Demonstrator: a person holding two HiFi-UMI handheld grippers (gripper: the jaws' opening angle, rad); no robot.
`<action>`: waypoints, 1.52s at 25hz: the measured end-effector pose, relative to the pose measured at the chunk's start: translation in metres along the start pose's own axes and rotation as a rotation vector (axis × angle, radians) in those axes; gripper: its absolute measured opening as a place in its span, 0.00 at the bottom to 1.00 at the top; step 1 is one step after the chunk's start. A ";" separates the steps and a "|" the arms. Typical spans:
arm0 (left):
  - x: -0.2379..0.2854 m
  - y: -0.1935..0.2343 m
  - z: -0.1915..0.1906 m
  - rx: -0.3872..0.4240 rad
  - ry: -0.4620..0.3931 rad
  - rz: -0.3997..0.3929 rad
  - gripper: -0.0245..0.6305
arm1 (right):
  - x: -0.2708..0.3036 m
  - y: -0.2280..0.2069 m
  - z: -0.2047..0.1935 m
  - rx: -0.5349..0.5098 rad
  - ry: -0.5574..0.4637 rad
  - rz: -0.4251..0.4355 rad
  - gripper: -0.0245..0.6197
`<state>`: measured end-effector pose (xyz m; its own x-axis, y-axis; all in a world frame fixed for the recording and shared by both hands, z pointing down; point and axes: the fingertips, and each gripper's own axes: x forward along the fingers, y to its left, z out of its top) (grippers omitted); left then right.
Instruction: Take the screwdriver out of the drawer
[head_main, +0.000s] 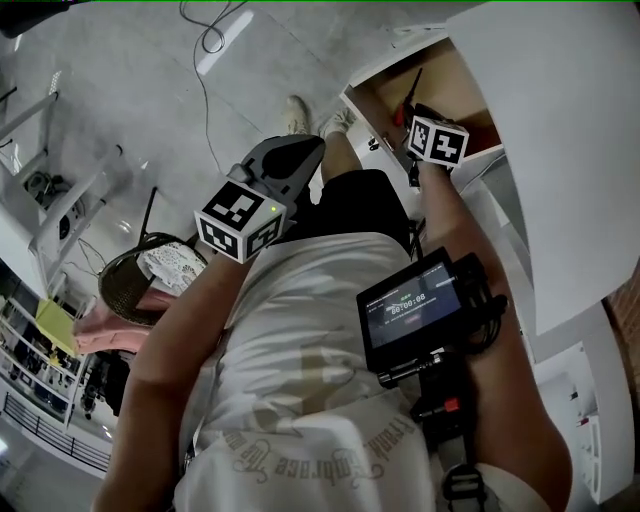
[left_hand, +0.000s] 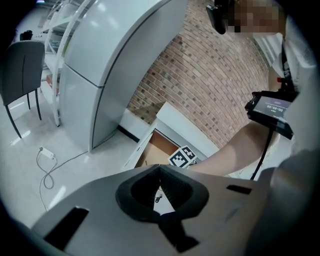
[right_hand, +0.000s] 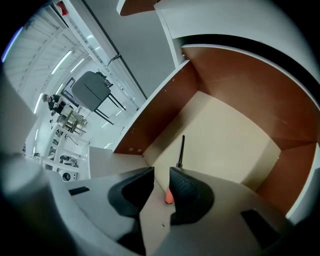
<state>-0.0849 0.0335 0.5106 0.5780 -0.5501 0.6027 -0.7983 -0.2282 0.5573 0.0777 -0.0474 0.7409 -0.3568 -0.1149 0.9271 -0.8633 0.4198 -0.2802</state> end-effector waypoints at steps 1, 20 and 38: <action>0.001 0.001 -0.002 -0.010 -0.002 0.005 0.07 | 0.003 -0.002 -0.001 0.000 0.007 -0.002 0.20; 0.001 0.017 -0.027 -0.149 0.006 0.078 0.07 | 0.057 -0.033 -0.010 0.054 0.128 -0.101 0.22; 0.005 0.007 -0.026 -0.097 0.044 0.047 0.07 | 0.058 -0.024 -0.014 0.076 0.087 -0.021 0.15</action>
<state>-0.0834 0.0501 0.5330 0.5490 -0.5222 0.6526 -0.8059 -0.1235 0.5791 0.0824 -0.0516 0.8053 -0.3092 -0.0428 0.9500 -0.8959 0.3482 -0.2759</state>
